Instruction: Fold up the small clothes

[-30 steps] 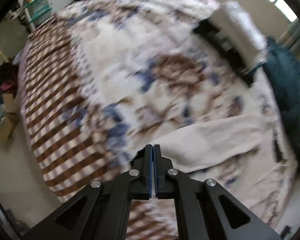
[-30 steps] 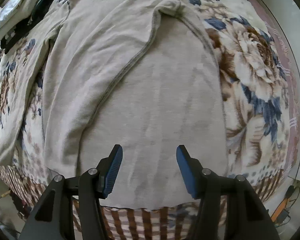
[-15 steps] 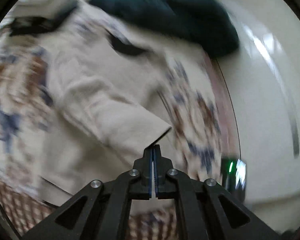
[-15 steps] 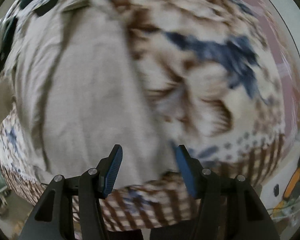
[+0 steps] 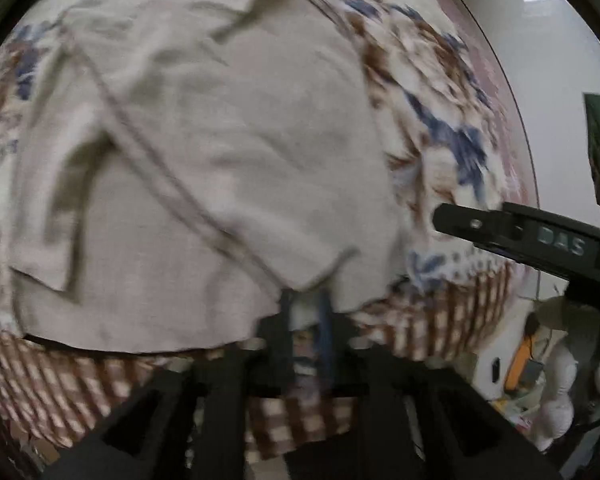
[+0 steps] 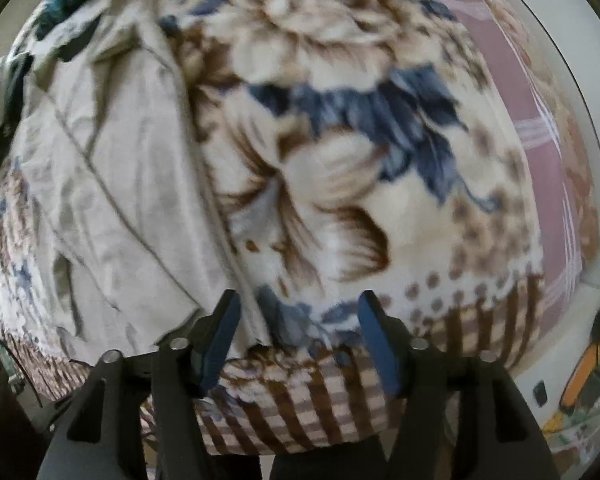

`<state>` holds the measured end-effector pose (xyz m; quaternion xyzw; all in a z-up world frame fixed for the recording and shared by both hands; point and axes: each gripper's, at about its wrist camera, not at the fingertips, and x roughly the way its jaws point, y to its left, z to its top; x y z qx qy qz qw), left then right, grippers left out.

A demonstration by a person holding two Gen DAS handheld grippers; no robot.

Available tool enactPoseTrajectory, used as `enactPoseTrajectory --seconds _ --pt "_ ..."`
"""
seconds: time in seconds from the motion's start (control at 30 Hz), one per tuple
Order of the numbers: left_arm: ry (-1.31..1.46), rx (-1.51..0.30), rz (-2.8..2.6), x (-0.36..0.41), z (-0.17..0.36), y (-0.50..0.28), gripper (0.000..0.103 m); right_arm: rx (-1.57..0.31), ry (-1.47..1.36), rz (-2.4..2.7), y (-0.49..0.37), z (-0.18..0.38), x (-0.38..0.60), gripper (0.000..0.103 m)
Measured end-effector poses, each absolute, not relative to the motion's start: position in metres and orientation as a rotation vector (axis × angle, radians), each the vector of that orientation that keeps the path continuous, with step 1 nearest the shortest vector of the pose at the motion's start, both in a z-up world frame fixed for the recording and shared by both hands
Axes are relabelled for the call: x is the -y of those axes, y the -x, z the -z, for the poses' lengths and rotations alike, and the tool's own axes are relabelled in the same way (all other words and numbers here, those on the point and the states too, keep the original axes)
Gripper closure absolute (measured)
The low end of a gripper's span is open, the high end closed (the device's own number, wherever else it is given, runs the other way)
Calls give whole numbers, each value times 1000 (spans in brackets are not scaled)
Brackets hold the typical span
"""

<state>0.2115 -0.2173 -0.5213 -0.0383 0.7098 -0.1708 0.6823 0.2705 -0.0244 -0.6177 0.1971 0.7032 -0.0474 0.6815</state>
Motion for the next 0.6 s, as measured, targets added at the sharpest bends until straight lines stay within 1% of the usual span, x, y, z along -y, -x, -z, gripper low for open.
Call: enactPoseTrajectory --seconds 0.03,0.07,0.1,0.17,0.23,0.37,0.4,0.43,0.47,0.5,0.6 --pt "95 -1586 362 209 520 -214 51 -1565 -452 63 -269 612 31 38" --pt "106 -1575 326 197 518 -220 27 -1558 -457 28 -272 608 35 38" --pt "110 -1563 297 188 519 -223 19 -1552 -458 -4 -271 606 37 39" --pt "122 -1524 206 163 517 -228 19 -1550 -448 -73 -272 598 33 39" --pt "137 -1515 133 143 522 -234 19 -1560 -422 -138 -269 605 34 39" --pt "163 -1564 -22 99 548 -243 19 -1648 -387 -150 -273 625 28 38" --pt "177 -1573 -51 89 553 -244 19 -1649 -398 -149 -271 626 34 41" --pt "186 -1577 -74 81 556 -245 19 -1631 -398 -134 -265 622 46 59" --pt "194 -1575 -95 72 557 -245 19 -1615 -386 -110 -263 617 53 73" --pt "199 -1572 -106 66 558 -245 19 -1597 -384 -98 -263 613 57 97" --pt "212 -1564 -126 51 557 -246 19 -1551 -387 -59 -242 588 94 98"
